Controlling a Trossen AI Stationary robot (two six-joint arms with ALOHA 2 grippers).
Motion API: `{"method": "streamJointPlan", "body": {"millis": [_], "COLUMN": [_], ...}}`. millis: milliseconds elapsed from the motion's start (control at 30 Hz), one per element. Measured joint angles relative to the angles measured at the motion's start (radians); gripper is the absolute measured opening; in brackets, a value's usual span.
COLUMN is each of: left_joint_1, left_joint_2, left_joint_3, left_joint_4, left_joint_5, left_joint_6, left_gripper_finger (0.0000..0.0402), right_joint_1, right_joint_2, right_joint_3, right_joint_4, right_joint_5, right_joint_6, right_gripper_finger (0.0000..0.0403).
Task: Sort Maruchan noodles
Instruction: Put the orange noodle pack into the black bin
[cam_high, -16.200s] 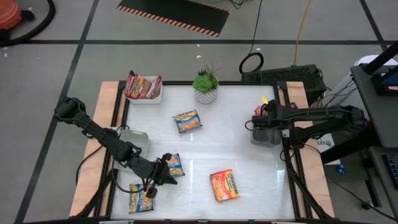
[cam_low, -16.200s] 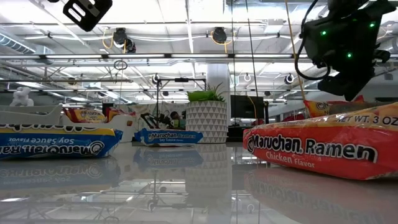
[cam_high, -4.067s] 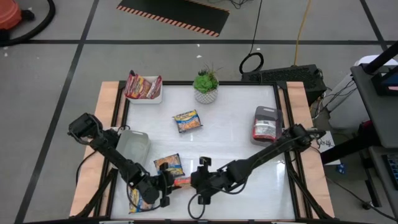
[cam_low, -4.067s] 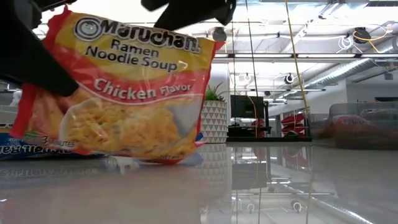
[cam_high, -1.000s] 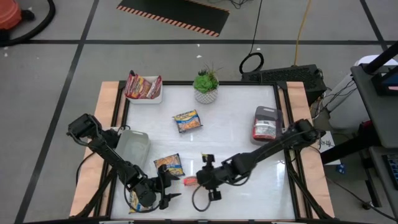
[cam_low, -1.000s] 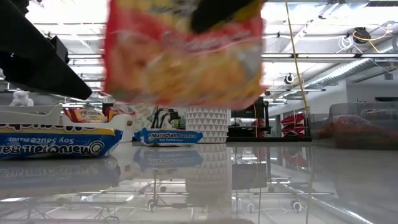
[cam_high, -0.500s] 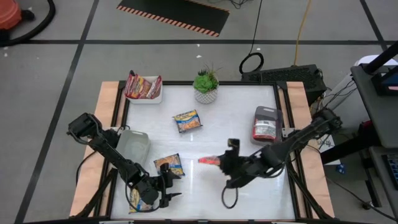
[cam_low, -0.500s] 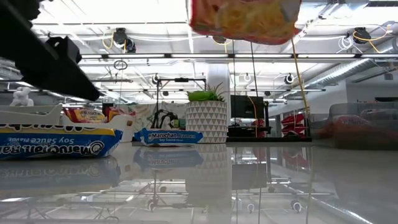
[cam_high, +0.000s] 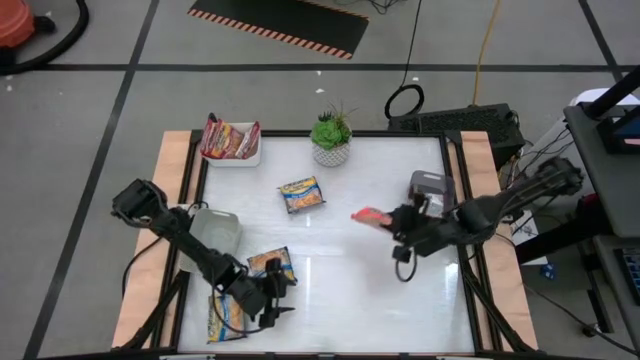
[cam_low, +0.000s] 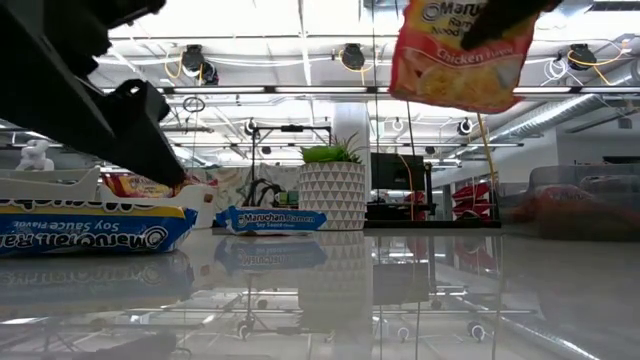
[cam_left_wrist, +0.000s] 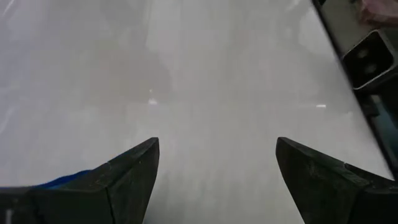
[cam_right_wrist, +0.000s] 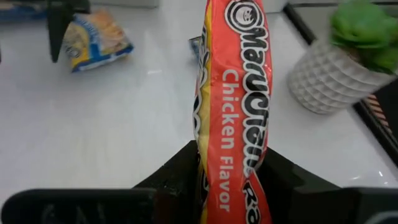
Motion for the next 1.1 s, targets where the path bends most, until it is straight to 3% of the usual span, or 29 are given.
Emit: {"method": "streamJointPlan", "body": {"millis": [267,833,1100], "left_joint_1": [0.026,0.025,0.025], "left_joint_2": [0.0,0.0,0.0], "left_joint_3": [0.0,0.0,0.0], "left_joint_4": [-0.075,-0.075,-0.074], "left_joint_5": [0.004,0.004,0.0], "left_joint_6": [-0.041,-0.031,0.0], "left_gripper_finger": [0.0326,0.0326,0.0326], "right_joint_1": [-0.021,-0.025,-0.024], "right_joint_2": [-0.121,-0.124,-0.12], "right_joint_3": [-0.094,-0.095,-0.095], "right_joint_4": [-0.078,-0.573,-0.649], "right_joint_5": [0.05,0.052,-0.006], "right_joint_6": [0.095,0.595,0.721], "right_gripper_finger": [0.0105,0.0105,0.0106]}}
